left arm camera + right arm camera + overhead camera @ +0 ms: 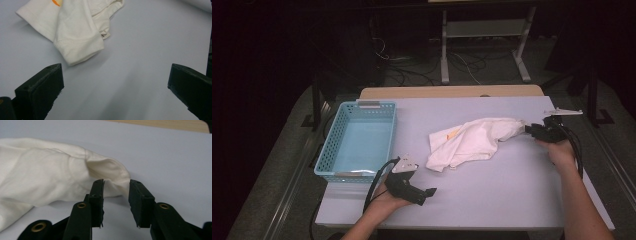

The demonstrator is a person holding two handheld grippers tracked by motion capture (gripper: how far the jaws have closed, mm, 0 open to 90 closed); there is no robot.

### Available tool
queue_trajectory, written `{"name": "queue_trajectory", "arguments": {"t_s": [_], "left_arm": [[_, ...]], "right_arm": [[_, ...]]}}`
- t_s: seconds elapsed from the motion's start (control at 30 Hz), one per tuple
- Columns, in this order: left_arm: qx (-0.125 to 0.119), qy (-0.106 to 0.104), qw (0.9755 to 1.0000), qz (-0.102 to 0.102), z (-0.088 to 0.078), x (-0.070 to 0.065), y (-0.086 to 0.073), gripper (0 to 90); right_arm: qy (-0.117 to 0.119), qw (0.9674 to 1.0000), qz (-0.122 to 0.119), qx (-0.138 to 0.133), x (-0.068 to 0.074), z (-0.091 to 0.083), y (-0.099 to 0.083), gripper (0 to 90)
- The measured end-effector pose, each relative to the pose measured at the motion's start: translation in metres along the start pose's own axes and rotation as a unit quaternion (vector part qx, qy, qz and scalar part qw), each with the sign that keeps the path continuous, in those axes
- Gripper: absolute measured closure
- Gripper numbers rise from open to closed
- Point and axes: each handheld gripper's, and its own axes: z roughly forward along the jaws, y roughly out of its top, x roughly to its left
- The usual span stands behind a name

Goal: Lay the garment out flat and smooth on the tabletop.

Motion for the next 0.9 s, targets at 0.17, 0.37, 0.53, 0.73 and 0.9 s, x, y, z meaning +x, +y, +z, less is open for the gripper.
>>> {"name": "queue_trajectory", "arguments": {"t_s": [0.17, 0.37, 0.53, 0.73, 0.9], "left_arm": [[-0.001, 0.000, 1.0000, 0.000, 0.000, 0.000, 0.000, 0.0], [-0.002, 0.000, 1.0000, 0.000, 0.000, 0.000, 0.001, 0.0], [-0.002, 0.000, 1.0000, 0.000, -0.001, 0.000, 0.001, 0.0], [-0.003, 0.000, 1.0000, 0.001, -0.001, 0.000, 0.001, 0.0], [-0.003, 0.000, 1.0000, 0.002, -0.001, 0.000, 0.001, 0.0]], "right_arm": [[0.016, 0.9998, -0.005, -0.007, 0.005, -0.012, 0.007, 54.5], [0.035, 0.9993, -0.006, -0.015, 0.016, -0.022, 0.013, 47.1], [0.048, 0.9985, -0.027, -0.002, 0.028, -0.024, 0.015, 44.2], [0.069, 0.9967, -0.044, -0.004, 0.042, -0.026, 0.019, 42.6], [0.085, 0.9948, -0.056, -0.003, 0.053, -0.028, 0.021, 41.4]]}}
